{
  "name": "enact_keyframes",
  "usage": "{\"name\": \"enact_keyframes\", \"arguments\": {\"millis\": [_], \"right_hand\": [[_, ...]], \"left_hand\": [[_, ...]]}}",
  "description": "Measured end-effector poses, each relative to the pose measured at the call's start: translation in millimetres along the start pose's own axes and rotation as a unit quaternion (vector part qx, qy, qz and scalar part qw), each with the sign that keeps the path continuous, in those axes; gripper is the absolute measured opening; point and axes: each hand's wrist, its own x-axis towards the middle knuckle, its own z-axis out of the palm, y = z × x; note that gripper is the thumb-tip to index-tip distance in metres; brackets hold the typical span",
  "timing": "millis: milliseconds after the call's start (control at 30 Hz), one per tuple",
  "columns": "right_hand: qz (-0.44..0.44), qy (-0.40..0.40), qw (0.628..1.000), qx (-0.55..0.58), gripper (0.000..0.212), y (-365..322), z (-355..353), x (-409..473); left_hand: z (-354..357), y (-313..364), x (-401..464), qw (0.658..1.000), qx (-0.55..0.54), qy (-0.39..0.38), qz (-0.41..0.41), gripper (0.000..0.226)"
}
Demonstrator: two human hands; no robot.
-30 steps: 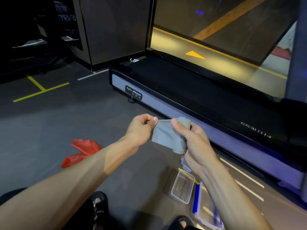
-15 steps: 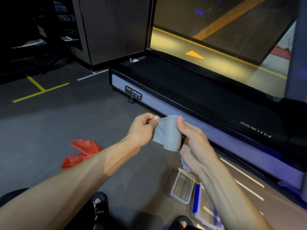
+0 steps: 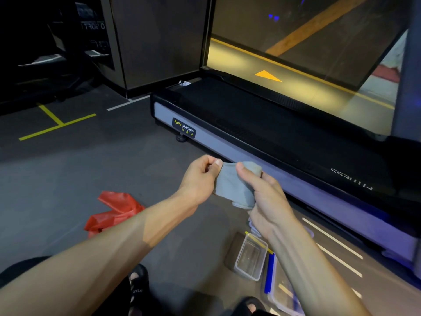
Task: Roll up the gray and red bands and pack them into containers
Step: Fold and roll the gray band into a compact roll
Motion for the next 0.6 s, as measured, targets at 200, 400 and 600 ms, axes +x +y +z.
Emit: {"name": "enact_keyframes", "arguments": {"millis": [200,400,600], "right_hand": [[-0.013,-0.029,0.999,-0.032,0.039,-0.9,-8.5,1.7],[-0.015,-0.029,0.999,-0.003,0.049,-1.4,-7.4,3.1],[0.015,0.004,1.0,0.016,0.032,-5.7,-8.2,3.1]], "left_hand": [[1.6,-1.3,-1.1,1.0,0.009,-0.005,0.007,0.026],[8.7,5.8,-3.7,1.0,0.012,0.005,0.026,0.026],[18.3,12.2,-9.2,1.0,0.006,0.008,0.027,0.025]]}}
